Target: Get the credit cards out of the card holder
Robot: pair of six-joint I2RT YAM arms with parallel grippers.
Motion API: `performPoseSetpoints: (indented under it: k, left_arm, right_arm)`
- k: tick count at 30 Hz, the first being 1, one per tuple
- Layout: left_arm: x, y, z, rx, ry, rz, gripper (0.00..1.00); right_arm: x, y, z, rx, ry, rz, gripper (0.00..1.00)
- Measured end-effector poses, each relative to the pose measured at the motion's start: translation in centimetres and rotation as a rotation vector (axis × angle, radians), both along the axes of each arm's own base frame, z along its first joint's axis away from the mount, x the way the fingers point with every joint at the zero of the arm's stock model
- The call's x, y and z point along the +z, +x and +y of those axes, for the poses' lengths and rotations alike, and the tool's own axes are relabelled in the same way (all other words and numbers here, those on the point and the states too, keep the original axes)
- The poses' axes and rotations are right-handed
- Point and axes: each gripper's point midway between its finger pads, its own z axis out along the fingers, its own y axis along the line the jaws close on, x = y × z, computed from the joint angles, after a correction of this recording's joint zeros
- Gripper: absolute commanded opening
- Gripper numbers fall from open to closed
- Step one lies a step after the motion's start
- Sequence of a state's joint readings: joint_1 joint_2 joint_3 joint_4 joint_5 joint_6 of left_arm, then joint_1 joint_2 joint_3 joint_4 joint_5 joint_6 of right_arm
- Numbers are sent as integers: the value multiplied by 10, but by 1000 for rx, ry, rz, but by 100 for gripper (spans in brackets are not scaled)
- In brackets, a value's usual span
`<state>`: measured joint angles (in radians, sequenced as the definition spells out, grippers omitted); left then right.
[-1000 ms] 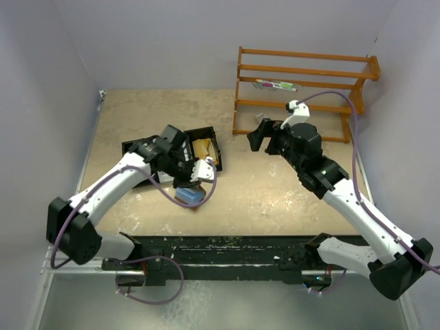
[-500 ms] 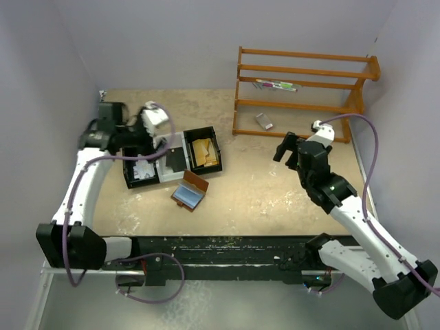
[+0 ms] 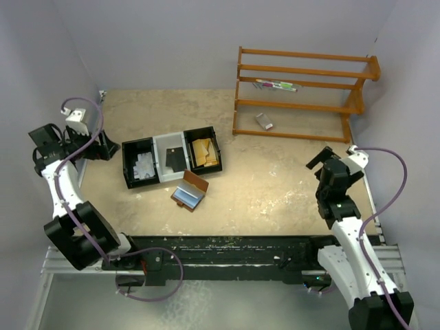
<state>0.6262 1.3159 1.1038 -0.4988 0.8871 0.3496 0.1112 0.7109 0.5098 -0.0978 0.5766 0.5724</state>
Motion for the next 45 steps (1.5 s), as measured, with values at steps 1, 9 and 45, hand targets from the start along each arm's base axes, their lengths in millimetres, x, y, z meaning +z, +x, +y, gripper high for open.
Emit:
performPoseSetpoints:
  k: [1, 9, 45]
  left_arm:
    - [-11, -3, -2, 10, -27, 24, 99]
    - [-86, -40, -38, 80, -171, 58, 99]
    - [-108, -68, -71, 115, -33, -215, 99]
  right_arm:
    - [0, -1, -5, -21, -22, -14, 100]
    - [-15, 7, -16, -69, -91, 47, 100]
    - [-18, -20, 4, 213, -312, -190, 100]
